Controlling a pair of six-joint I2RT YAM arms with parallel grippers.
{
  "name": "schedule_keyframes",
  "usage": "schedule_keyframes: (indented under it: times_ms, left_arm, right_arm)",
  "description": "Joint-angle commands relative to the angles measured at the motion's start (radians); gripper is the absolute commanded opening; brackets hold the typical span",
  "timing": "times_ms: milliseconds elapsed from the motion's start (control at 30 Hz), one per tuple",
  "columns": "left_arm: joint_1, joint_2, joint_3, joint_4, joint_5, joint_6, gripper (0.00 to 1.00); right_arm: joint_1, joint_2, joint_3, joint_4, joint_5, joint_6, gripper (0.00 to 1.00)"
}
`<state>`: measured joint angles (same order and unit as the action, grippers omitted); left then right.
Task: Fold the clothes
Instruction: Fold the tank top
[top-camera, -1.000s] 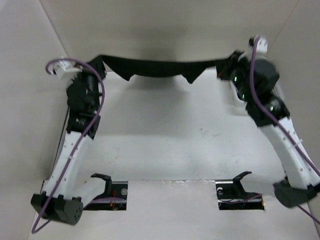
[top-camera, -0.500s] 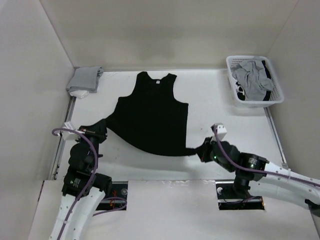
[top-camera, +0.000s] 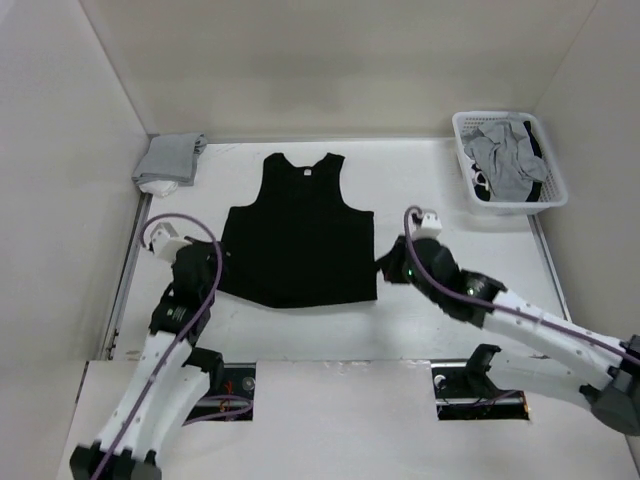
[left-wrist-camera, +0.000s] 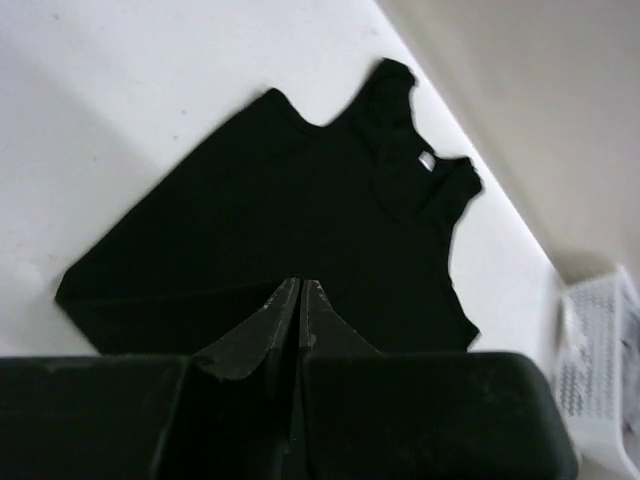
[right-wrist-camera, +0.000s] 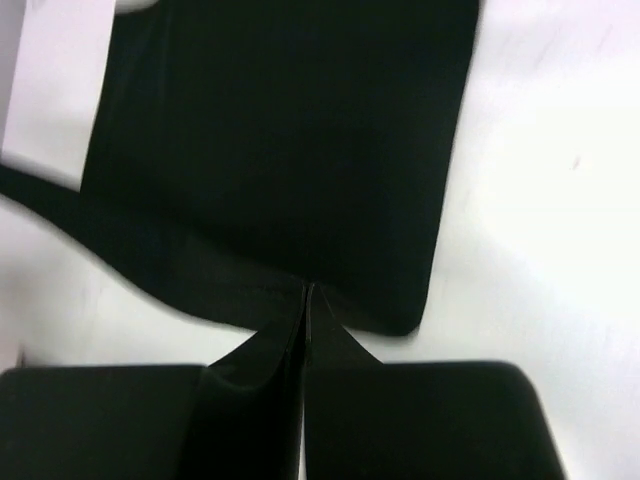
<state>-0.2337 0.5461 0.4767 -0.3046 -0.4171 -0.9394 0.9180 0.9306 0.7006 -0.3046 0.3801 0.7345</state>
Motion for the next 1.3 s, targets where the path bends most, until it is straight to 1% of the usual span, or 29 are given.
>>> schedule_keyframes:
  times_ms: [0, 67, 167, 233, 333, 400, 433, 467, 500, 533, 567, 600, 633, 733, 767, 800, 867, 900, 933, 967, 1033, 1100, 1200, 1267]
  left_arm:
    - [0.059, 0.248, 0.071, 0.364, -0.023, -0.019, 0.01]
    - [0.082, 0.400, 0.138, 0.461, -0.020, -0.035, 0.01]
    - [0.115, 0.665, 0.323, 0.562, -0.017, -0.039, 0.01]
    - [0.129, 0.840, 0.477, 0.584, -0.008, -0.018, 0.01]
    - [0.164, 1.076, 0.705, 0.573, 0.015, 0.024, 0.02]
    - [0.188, 1.214, 0.849, 0.562, 0.053, 0.031, 0.07]
    - [0.202, 1.273, 0.908, 0.556, 0.098, 0.036, 0.11]
    - [0.213, 1.316, 0.950, 0.555, 0.127, 0.036, 0.19]
    - [0.222, 1.347, 0.971, 0.558, 0.145, 0.039, 0.28]
    - [0.230, 1.359, 0.974, 0.559, 0.158, 0.042, 0.32]
    - [0.240, 1.348, 0.950, 0.561, 0.161, 0.039, 0.34]
    - [0.248, 1.316, 0.897, 0.570, 0.156, 0.033, 0.35]
    - [0.251, 1.275, 0.828, 0.591, 0.153, 0.024, 0.34]
    - [0.245, 1.094, 0.535, 0.698, 0.114, -0.019, 0.30]
    - [0.238, 1.042, 0.451, 0.725, 0.095, -0.035, 0.29]
    - [0.216, 0.969, 0.330, 0.755, 0.072, -0.051, 0.28]
    - [0.198, 0.869, 0.171, 0.775, 0.051, -0.059, 0.27]
    - [0.195, 0.830, 0.110, 0.774, 0.057, -0.061, 0.27]
    - [0.195, 0.803, 0.068, 0.769, 0.067, -0.058, 0.27]
    - [0.201, 0.764, 0.016, 0.763, 0.086, -0.053, 0.27]
    - [0.227, 0.706, -0.070, 0.756, 0.112, -0.071, 0.29]
    - [0.251, 0.687, -0.108, 0.753, 0.144, -0.082, 0.33]
    - [0.288, 0.750, -0.110, 0.783, 0.193, -0.091, 0.40]
    - [0.291, 0.807, -0.099, 0.847, 0.234, -0.099, 0.42]
  right_arm:
    - [-0.208, 0.162, 0.140, 0.278, -0.166, -0.150, 0.00]
    - [-0.300, 0.282, 0.230, 0.324, -0.217, -0.162, 0.00]
    - [-0.423, 0.500, 0.437, 0.346, -0.291, -0.181, 0.00]
    - [-0.484, 0.643, 0.593, 0.337, -0.331, -0.184, 0.00]
    - [-0.560, 0.860, 0.839, 0.286, -0.372, -0.170, 0.00]
    - [-0.593, 1.003, 1.000, 0.239, -0.380, -0.156, 0.00]
    - [-0.606, 1.068, 1.072, 0.220, -0.380, -0.146, 0.03]
    - [-0.617, 1.124, 1.130, 0.205, -0.380, -0.132, 0.10]
    - [-0.626, 1.166, 1.167, 0.193, -0.380, -0.118, 0.21]
    - [-0.629, 1.191, 1.185, 0.184, -0.379, -0.106, 0.31]
    - [-0.629, 1.195, 1.179, 0.182, -0.382, -0.103, 0.40]
    - [-0.624, 1.182, 1.150, 0.188, -0.385, -0.104, 0.44]
    - [-0.623, 1.157, 1.105, 0.203, -0.380, -0.109, 0.47]
    - [-0.615, 1.032, 0.894, 0.290, -0.374, -0.119, 0.48]
    - [-0.609, 0.993, 0.831, 0.317, -0.369, -0.115, 0.45]
    - [-0.598, 0.923, 0.716, 0.364, -0.366, -0.109, 0.34]
    - [-0.575, 0.817, 0.535, 0.436, -0.368, -0.096, 0.17]
    - [-0.562, 0.768, 0.449, 0.468, -0.369, -0.089, 0.07]
    - [-0.549, 0.734, 0.388, 0.490, -0.371, -0.081, 0.02]
    - [-0.532, 0.693, 0.313, 0.516, -0.375, -0.072, 0.00]
    - [-0.497, 0.627, 0.188, 0.562, -0.368, -0.058, 0.00]
    - [-0.465, 0.578, 0.093, 0.599, -0.365, -0.047, 0.00]
    - [-0.439, 0.536, 0.004, 0.633, -0.354, -0.037, 0.04]
    - [-0.434, 0.531, -0.032, 0.651, -0.356, -0.024, 0.08]
